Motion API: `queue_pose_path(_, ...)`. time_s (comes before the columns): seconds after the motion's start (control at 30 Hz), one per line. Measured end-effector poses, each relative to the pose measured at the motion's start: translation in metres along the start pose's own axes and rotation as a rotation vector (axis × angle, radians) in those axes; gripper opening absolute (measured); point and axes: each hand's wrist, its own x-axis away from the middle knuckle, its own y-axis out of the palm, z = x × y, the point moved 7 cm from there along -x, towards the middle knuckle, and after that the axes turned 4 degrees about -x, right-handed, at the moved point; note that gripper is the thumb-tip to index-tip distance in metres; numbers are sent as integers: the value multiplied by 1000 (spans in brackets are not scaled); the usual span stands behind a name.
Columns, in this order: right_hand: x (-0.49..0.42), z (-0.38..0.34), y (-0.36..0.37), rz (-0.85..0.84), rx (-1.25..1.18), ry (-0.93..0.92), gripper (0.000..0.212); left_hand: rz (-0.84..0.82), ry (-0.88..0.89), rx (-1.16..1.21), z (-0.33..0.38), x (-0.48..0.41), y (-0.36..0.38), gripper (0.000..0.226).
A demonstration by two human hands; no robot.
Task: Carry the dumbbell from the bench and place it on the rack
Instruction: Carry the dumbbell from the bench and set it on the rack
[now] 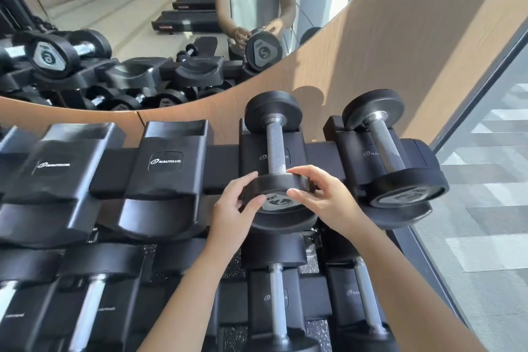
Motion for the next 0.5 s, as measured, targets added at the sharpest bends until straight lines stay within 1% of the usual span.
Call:
queue_pose_path(0.1,1,3,-1,35,11,-1,32,10,31,-87,6,-2,-2,38)
queue_pose_path(0.27,3,8,-1,62,-23,-25,34,-10,195,-244,27,-9,5,36)
queue_pose_path(0.5,3,15,-2,145,-45,-47,28,25,151,-227,27,-11,3,32)
